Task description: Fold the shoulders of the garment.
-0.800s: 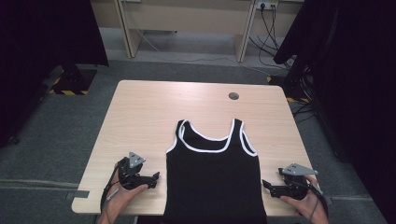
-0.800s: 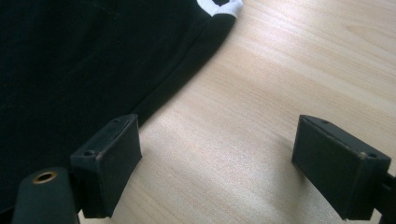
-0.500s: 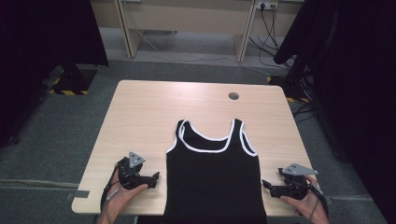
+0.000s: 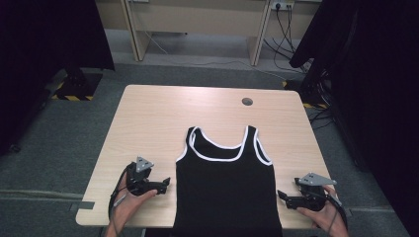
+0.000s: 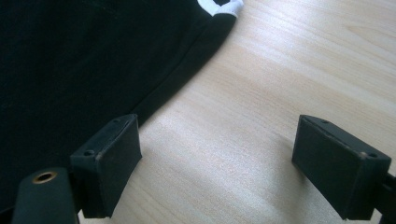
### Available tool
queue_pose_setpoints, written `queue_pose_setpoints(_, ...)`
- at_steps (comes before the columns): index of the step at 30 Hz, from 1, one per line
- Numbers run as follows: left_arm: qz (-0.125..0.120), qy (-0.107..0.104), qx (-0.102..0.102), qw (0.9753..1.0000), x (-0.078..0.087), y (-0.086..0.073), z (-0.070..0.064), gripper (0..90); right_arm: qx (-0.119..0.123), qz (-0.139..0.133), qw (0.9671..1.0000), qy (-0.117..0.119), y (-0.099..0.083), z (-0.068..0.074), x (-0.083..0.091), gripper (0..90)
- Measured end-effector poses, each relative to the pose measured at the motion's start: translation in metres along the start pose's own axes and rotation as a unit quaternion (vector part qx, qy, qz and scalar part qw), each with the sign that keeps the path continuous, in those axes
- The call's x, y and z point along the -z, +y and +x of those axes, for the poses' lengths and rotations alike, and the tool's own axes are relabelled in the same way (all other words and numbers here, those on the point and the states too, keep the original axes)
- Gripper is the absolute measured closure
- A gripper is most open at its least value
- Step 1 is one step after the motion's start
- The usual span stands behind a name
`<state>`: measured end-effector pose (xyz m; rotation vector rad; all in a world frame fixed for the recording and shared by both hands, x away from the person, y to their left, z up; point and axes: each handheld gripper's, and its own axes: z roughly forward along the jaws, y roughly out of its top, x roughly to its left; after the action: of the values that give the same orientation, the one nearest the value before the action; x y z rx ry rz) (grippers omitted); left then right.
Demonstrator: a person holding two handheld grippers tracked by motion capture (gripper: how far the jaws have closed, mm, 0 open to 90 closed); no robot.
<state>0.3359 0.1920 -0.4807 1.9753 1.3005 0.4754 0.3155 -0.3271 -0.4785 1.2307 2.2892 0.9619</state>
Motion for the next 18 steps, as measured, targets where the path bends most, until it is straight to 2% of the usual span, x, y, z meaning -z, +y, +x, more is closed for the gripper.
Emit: queue_pose_setpoints(18,-0.023,-0.033,0.006,0.9992,-0.019,0.034,-0.008,1.7,0.0,0.0,1.0,0.0,0.0,0.0,0.0,15.8)
